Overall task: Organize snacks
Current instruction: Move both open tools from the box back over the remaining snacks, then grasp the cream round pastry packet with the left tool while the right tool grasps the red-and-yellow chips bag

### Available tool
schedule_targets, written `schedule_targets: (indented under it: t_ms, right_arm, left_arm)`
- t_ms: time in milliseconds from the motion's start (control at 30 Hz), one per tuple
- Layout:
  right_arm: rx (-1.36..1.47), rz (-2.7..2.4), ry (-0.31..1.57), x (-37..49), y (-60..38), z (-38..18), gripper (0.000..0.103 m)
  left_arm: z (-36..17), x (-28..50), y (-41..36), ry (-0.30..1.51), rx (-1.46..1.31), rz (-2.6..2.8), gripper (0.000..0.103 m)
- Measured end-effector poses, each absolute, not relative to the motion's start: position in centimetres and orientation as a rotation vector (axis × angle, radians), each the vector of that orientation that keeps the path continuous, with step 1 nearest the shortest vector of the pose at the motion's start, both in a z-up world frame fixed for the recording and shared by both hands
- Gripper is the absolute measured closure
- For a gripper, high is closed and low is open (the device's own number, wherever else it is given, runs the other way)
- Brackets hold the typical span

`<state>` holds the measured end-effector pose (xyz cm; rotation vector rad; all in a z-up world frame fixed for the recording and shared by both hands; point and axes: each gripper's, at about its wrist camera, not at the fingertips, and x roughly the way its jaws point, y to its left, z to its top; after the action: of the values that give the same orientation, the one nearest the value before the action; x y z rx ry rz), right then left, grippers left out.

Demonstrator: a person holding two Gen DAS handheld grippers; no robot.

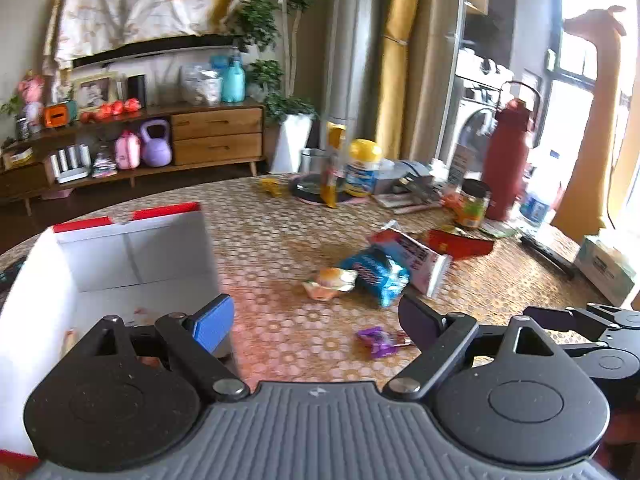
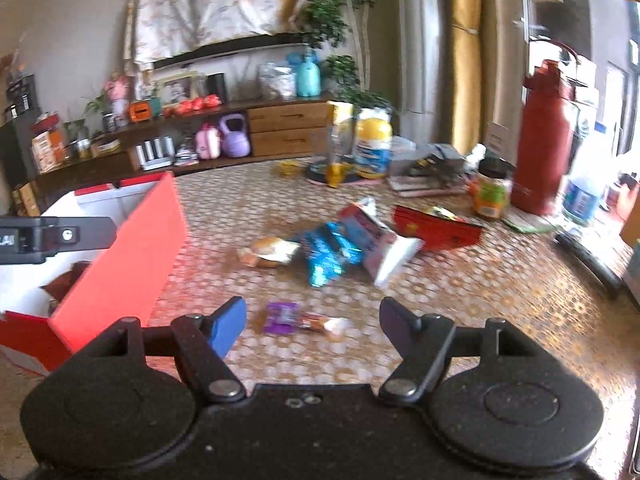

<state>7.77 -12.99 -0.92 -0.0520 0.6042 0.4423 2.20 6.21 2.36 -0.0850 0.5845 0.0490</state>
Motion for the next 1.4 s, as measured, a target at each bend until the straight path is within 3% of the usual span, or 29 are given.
schedule_targets:
  t_ms: [567,1400]
  right_arm:
    - [-0.002,0.353,0.674,10.3,-17.9,-4.4,0.030]
    - [-0.004,0.333,0.640,17.8,-19.4,-4.5,0.030]
  left_arm:
    - [-1.9,10.1,1.7,0.674,0.026,0.097,0.013]
    - [-8.4,21.2,3.5,0.822,0.111,0.172,0.013]
